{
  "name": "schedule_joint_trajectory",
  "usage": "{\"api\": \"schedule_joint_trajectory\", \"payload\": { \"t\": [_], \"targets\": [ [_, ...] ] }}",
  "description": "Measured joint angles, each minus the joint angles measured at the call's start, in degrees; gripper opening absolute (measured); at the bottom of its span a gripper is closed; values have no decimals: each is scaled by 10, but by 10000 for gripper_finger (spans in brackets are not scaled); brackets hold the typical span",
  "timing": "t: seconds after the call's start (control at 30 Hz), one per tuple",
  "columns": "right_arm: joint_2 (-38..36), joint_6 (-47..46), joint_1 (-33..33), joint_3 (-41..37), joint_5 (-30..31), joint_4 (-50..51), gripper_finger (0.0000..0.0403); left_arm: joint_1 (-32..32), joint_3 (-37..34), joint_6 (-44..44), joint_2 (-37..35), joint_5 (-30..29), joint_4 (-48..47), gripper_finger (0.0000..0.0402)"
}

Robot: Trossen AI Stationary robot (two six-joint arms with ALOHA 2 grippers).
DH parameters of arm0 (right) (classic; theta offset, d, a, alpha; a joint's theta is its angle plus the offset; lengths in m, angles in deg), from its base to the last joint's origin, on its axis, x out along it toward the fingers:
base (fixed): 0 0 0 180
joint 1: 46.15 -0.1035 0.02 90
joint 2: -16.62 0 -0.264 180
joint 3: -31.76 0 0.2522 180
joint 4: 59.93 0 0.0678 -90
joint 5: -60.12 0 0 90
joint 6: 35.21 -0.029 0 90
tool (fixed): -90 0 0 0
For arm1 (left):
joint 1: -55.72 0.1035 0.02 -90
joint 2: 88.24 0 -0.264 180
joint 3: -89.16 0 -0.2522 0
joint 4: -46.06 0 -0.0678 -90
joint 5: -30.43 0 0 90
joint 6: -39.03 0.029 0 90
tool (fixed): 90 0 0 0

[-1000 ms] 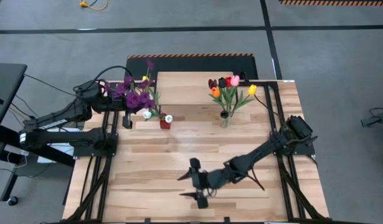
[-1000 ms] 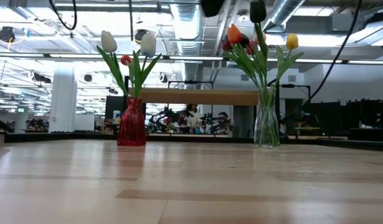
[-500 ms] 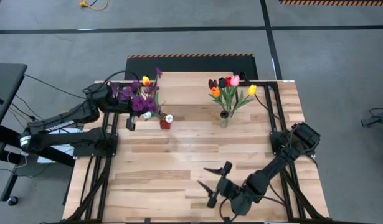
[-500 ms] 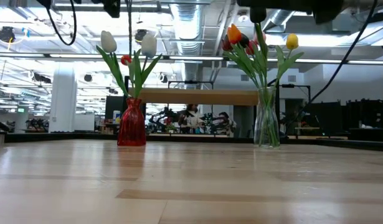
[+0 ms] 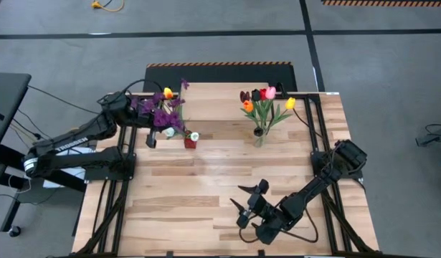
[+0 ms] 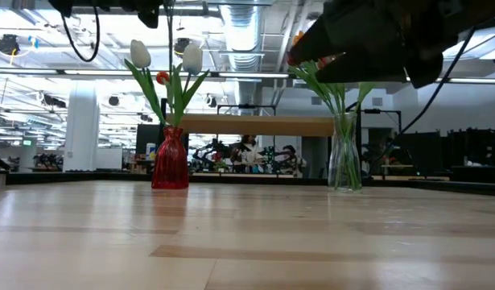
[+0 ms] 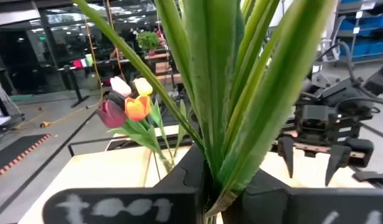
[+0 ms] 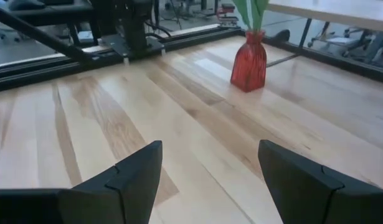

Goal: Pick and place flowers into a vace then onto a shelf
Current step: Put the purple flowers into the red vase

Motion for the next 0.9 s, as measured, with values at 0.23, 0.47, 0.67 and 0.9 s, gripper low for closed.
{"api": "schedule_joint_trajectory", "payload": {
  "t": [0.23,0.47,0.67,0.9],
  "targets": [
    [0,-6,0,0,-1,7,260,0,0,26,36,-27,2,0],
    [0,-6,-2,0,-6,7,260,16,0,52,45,-55,-8,0],
    [0,-6,-2,0,-6,7,260,46,-24,38,44,-54,19,0],
    [0,-6,-2,0,-12,7,260,60,-81,7,44,-35,94,0]
  ]
}}
